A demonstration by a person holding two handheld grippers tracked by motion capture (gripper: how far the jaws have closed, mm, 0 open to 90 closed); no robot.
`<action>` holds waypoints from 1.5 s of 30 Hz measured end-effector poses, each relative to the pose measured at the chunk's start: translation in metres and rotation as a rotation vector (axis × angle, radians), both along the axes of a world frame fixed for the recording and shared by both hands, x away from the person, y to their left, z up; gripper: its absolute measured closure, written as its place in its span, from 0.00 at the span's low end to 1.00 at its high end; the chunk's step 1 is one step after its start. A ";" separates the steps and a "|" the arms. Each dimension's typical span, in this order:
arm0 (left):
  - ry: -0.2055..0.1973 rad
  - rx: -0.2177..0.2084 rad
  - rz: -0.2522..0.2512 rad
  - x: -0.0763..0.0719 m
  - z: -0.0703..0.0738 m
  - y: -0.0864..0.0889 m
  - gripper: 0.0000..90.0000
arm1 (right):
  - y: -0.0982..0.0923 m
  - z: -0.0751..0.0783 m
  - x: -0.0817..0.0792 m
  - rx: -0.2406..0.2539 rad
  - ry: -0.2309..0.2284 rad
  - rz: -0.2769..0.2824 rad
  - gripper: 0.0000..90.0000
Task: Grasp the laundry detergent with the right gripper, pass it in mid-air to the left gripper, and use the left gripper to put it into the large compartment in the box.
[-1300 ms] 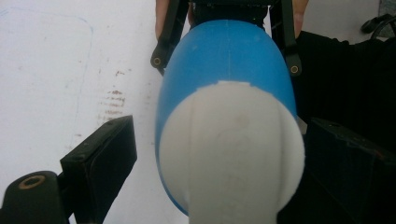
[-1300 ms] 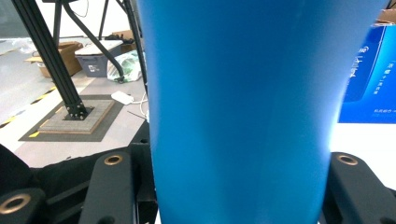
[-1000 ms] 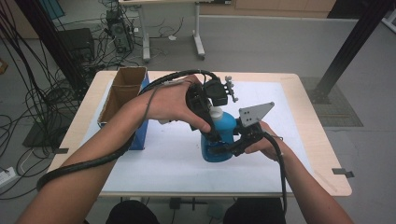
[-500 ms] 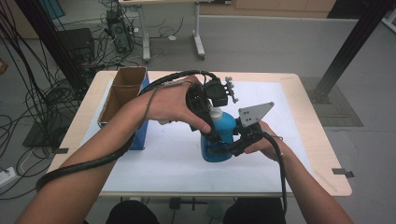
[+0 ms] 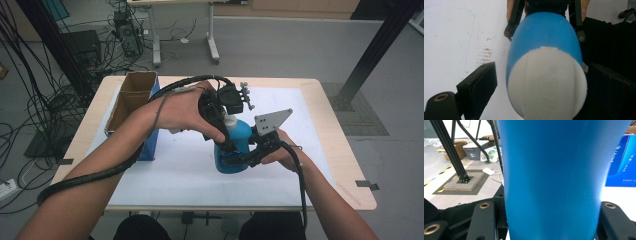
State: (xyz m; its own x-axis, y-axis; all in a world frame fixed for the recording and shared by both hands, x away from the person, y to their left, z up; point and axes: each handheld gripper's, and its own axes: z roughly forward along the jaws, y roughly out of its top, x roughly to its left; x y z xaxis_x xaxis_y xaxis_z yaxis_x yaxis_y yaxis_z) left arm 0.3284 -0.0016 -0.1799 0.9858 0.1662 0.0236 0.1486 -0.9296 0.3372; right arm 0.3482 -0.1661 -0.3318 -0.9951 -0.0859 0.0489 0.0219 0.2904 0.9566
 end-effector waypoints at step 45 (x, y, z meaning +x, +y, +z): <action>0.001 0.025 -0.029 0.002 0.001 -0.007 0.28 | 0.002 0.001 -0.001 -0.001 -0.003 0.012 0.49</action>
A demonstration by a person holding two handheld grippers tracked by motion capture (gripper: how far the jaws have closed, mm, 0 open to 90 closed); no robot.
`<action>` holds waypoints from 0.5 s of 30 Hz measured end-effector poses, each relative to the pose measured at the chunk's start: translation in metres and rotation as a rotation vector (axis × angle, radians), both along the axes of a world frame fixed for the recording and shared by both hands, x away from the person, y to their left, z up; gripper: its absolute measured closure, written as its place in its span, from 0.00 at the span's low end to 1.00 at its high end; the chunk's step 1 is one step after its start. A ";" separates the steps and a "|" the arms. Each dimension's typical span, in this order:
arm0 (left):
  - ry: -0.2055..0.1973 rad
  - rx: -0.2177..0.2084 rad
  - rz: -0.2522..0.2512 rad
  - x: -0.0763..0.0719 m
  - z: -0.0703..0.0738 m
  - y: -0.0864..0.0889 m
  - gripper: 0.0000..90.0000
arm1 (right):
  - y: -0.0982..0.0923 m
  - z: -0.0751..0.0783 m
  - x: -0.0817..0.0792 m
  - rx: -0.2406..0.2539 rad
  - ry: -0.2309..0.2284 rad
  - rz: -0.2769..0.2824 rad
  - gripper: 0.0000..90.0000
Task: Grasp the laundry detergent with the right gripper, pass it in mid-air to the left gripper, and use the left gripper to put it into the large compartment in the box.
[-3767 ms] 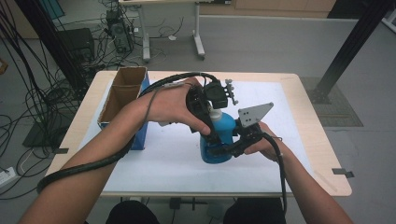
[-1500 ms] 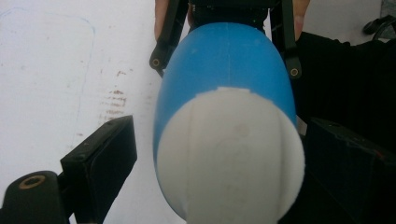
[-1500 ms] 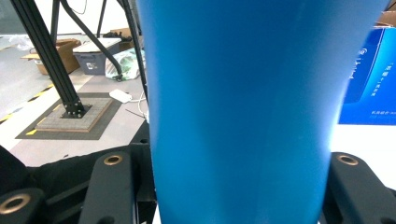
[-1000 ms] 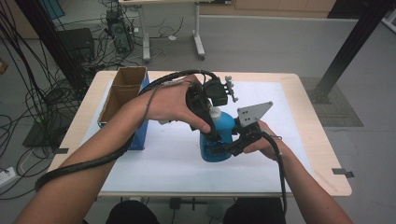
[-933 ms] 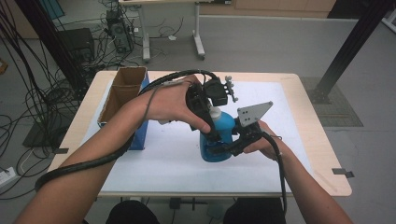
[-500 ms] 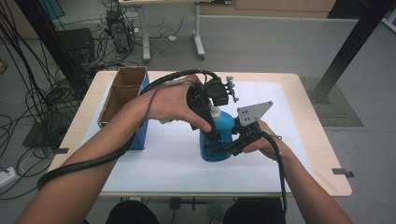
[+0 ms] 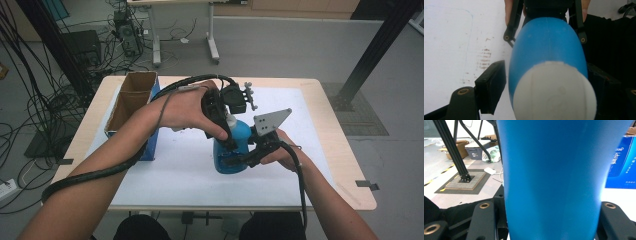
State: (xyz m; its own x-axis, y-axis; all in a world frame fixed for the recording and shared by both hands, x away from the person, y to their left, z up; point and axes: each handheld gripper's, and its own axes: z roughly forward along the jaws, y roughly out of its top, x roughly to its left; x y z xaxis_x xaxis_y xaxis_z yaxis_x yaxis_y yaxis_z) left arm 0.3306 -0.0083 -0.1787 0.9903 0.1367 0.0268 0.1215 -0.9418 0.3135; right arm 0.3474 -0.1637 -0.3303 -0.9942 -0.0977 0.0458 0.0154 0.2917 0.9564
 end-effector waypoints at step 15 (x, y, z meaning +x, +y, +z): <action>0.001 0.027 -0.016 0.000 0.003 -0.003 0.41 | 0.001 0.000 0.001 0.006 -0.003 0.003 0.49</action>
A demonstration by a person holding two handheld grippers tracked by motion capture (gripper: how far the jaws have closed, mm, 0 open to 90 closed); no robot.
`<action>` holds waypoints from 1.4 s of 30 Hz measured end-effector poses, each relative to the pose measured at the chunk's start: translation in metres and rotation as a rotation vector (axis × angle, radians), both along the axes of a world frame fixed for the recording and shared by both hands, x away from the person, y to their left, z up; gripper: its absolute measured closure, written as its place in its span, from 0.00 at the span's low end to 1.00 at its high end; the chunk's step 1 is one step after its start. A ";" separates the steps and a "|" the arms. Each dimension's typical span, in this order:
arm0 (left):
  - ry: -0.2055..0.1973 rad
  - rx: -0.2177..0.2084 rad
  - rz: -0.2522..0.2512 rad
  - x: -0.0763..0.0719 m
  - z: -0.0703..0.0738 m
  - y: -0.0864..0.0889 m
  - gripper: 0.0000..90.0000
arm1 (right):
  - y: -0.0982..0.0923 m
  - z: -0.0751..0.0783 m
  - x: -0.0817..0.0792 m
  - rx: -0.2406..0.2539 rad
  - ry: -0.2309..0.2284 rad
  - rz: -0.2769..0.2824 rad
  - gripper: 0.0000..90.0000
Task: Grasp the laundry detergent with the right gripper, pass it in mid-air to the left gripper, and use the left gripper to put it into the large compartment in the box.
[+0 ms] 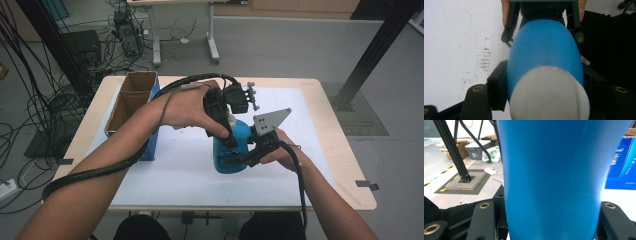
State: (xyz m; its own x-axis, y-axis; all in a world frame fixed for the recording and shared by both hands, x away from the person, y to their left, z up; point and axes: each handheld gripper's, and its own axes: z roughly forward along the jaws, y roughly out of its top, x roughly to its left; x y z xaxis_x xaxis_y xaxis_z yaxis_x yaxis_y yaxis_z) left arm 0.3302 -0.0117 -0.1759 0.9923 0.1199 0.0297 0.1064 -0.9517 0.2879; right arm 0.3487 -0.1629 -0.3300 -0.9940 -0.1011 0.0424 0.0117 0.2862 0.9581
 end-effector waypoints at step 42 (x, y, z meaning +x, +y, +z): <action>-0.001 0.026 0.006 0.001 0.006 -0.009 0.42 | -0.006 0.001 0.001 0.032 -0.002 -0.001 0.49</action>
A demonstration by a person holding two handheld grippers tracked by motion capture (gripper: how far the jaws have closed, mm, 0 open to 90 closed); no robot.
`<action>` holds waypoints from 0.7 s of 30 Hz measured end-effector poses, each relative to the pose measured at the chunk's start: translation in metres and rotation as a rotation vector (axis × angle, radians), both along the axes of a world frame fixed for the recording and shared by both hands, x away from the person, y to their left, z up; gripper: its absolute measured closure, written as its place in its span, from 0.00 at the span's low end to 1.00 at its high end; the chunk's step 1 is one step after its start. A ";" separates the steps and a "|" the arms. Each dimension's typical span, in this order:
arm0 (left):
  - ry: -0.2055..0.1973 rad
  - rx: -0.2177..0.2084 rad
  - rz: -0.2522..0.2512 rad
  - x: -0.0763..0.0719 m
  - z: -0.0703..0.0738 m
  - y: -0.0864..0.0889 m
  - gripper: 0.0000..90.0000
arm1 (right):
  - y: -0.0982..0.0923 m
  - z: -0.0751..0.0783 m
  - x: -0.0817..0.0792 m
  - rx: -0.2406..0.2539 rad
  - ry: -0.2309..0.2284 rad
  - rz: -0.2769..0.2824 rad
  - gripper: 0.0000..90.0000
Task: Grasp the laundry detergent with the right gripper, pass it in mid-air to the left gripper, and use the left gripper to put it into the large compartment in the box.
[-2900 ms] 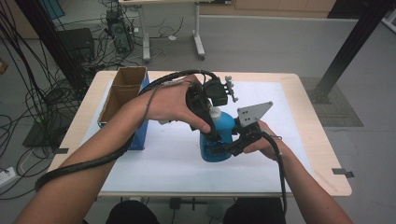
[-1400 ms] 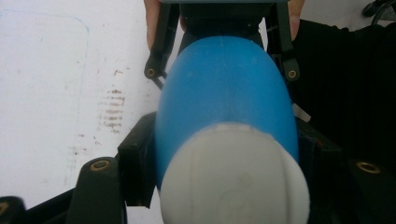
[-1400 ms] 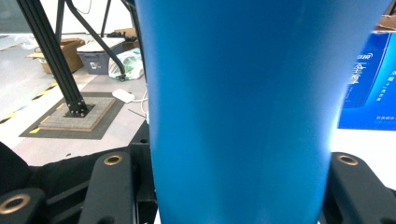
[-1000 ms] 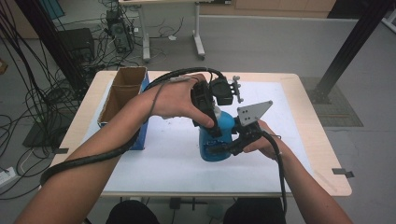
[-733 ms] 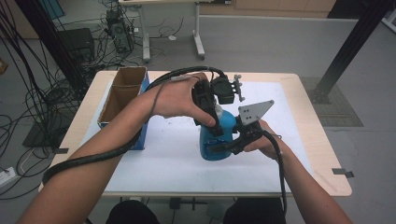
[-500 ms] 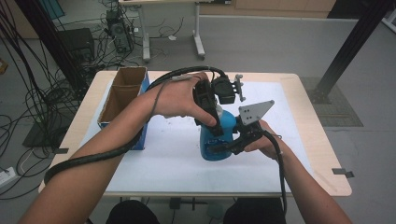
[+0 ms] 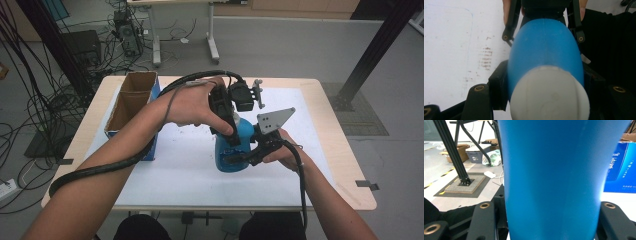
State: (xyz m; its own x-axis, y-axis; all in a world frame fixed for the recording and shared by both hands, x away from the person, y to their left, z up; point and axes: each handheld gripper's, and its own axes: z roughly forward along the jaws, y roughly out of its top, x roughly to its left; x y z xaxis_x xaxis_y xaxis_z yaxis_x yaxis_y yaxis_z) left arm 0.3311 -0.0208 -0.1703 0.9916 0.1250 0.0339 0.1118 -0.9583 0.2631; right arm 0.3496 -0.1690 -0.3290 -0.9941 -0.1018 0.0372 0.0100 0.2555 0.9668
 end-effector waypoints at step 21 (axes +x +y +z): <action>0.001 -0.008 0.008 0.000 -0.001 0.000 0.42 | -0.001 0.000 0.000 0.004 0.001 -0.002 0.49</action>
State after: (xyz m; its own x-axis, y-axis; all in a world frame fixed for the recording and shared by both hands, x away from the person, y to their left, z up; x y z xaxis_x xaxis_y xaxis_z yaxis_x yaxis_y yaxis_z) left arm 0.3306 -0.0211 -0.1709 0.9906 0.1332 0.0319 0.1198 -0.9553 0.2702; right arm 0.3495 -0.1697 -0.3293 -0.9943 -0.0999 0.0373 0.0110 0.2518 0.9677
